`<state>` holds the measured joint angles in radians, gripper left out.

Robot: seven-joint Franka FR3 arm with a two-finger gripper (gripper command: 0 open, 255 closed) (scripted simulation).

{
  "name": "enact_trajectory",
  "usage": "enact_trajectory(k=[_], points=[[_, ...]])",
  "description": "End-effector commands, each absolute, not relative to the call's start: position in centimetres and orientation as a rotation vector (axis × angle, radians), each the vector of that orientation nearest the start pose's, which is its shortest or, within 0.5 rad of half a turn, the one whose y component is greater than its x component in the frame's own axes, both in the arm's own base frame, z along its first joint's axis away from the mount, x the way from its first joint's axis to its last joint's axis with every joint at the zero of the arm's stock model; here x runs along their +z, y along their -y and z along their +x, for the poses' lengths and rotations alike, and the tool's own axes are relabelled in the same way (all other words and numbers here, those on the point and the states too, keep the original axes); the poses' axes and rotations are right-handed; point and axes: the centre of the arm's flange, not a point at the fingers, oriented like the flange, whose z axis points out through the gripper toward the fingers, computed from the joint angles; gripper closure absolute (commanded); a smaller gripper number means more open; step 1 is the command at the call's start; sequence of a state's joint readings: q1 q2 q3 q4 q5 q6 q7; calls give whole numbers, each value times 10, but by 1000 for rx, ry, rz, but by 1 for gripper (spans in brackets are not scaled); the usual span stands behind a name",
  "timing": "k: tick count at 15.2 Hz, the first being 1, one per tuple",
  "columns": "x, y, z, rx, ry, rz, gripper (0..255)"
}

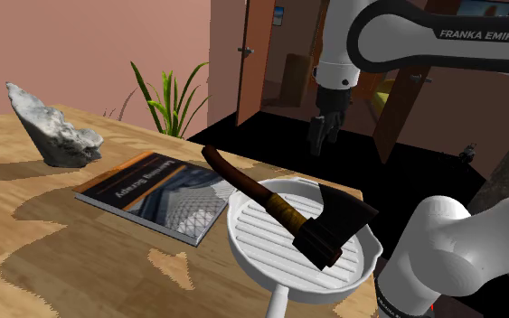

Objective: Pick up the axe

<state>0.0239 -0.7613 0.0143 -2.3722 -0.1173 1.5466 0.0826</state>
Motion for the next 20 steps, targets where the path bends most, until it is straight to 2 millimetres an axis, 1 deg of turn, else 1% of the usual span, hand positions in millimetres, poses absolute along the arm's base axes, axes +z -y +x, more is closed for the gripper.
enact_trajectory(k=[1,20], points=[[574,0,310,93,-78,-3270,0],[624,-248,303,5,-68,-3282,0]])
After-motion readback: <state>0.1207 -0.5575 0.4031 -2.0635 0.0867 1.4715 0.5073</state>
